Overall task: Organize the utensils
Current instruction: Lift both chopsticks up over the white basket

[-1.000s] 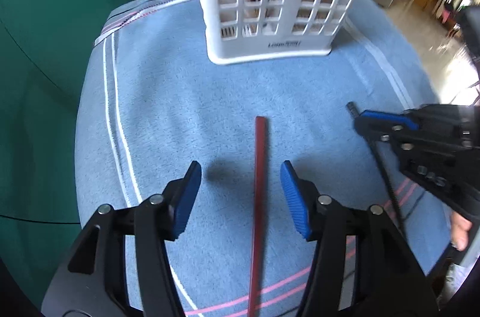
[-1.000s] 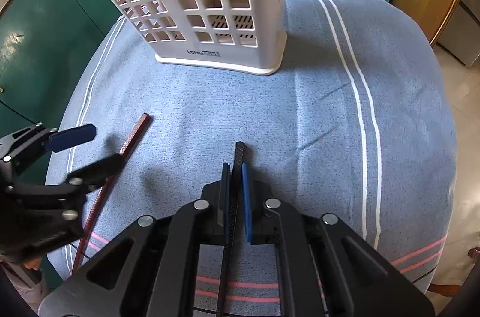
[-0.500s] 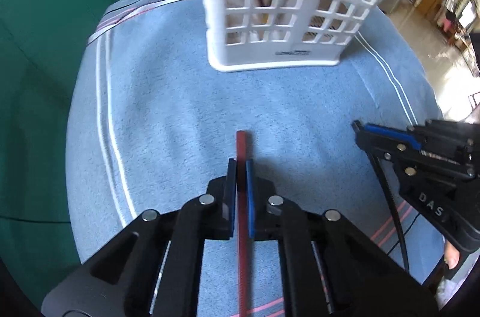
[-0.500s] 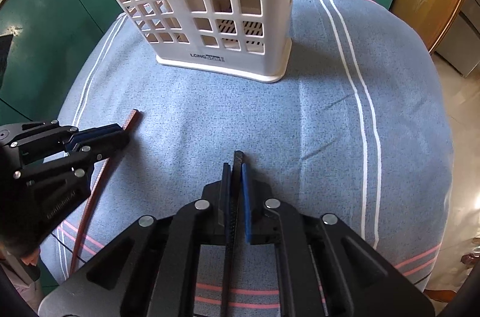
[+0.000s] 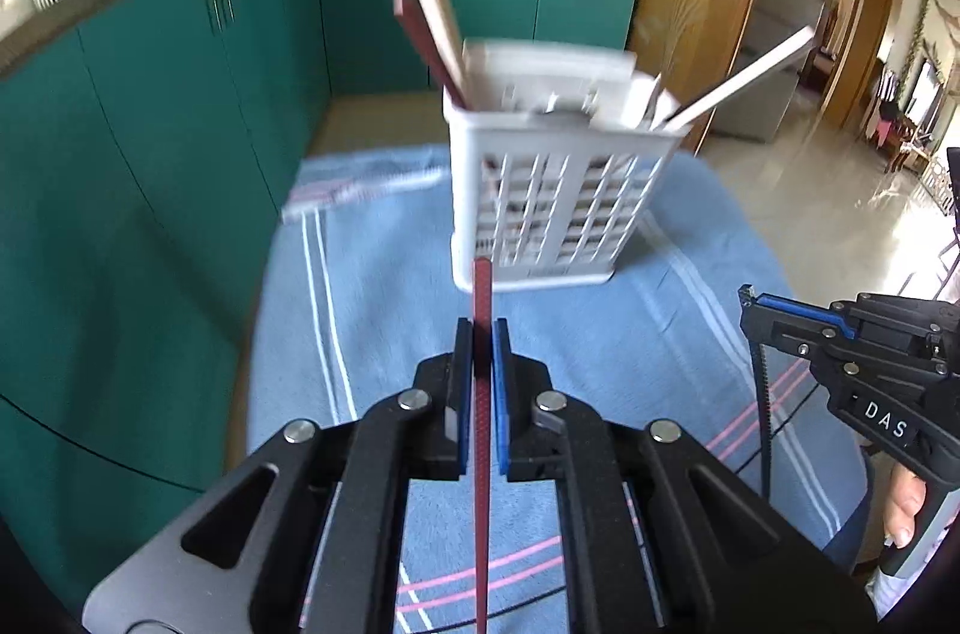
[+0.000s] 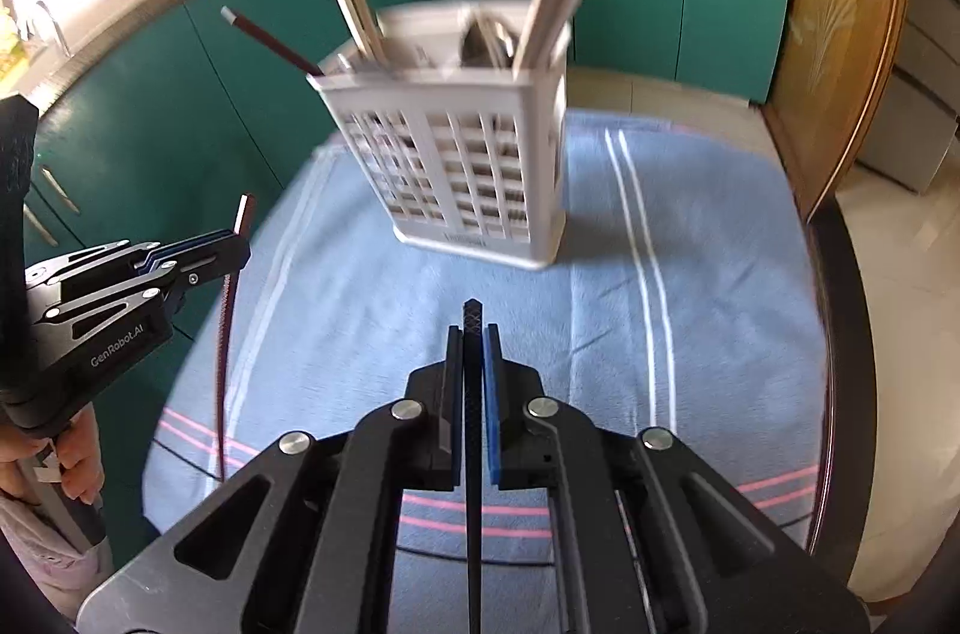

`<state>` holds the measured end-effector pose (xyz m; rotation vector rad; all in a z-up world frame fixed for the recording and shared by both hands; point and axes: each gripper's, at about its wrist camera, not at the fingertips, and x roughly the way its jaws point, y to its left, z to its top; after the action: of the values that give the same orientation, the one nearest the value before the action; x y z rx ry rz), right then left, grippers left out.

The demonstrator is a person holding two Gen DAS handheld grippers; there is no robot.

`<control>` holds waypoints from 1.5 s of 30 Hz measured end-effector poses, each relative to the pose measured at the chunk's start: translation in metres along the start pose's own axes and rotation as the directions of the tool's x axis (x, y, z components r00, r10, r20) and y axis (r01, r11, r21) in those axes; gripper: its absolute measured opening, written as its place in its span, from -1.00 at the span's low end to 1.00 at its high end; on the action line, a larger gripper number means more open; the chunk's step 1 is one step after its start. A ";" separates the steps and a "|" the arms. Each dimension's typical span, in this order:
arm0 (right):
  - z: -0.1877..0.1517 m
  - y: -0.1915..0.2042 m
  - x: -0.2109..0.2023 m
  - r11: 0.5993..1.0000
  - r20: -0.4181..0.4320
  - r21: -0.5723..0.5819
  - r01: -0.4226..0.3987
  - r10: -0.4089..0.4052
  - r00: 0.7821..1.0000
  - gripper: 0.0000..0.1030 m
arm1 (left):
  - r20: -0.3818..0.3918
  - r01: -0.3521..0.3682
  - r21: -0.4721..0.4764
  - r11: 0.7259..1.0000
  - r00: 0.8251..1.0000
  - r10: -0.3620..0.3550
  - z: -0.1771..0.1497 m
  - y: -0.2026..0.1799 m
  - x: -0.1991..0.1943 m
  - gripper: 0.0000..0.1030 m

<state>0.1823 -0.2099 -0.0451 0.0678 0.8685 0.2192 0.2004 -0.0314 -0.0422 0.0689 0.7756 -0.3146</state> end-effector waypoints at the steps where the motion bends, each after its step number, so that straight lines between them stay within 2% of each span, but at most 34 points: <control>1: 0.001 0.002 -0.009 1.000 0.021 -0.002 -0.004 0.004 1.000 -0.87 | 0.016 -0.002 0.001 1.000 1.000 0.002 -0.001 -0.004 -0.009 -0.88; 7: 0.004 0.011 -0.058 1.000 0.119 -0.009 -0.015 0.016 0.993 -0.87 | 0.120 -0.002 0.020 1.000 0.993 0.000 0.007 -0.011 -0.048 -0.88; 12: 0.009 0.014 -0.080 1.000 0.185 -0.017 -0.016 0.019 0.982 -0.87 | 0.163 -0.005 0.011 1.000 0.987 0.003 0.008 -0.014 -0.070 -0.88; 26: 0.020 0.024 -0.126 0.999 0.308 -0.038 -0.019 0.030 0.951 -0.87 | 0.228 -0.016 -0.001 1.000 0.974 0.016 0.007 -0.014 -0.096 -0.88; 35: 0.029 0.028 -0.133 0.999 0.335 -0.043 -0.015 0.029 0.942 -0.87 | 0.250 -0.031 -0.011 0.999 0.968 0.033 0.012 -0.014 -0.104 -0.88; 45: 0.034 0.028 -0.116 0.999 0.295 -0.040 -0.015 0.026 0.955 -0.87 | 0.231 -0.018 -0.019 1.000 0.973 0.022 0.015 -0.012 -0.095 -0.88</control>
<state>0.1312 -0.2067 0.0683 0.0730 0.5654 0.2375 0.1433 -0.0211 0.0358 0.0231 0.5457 -0.2909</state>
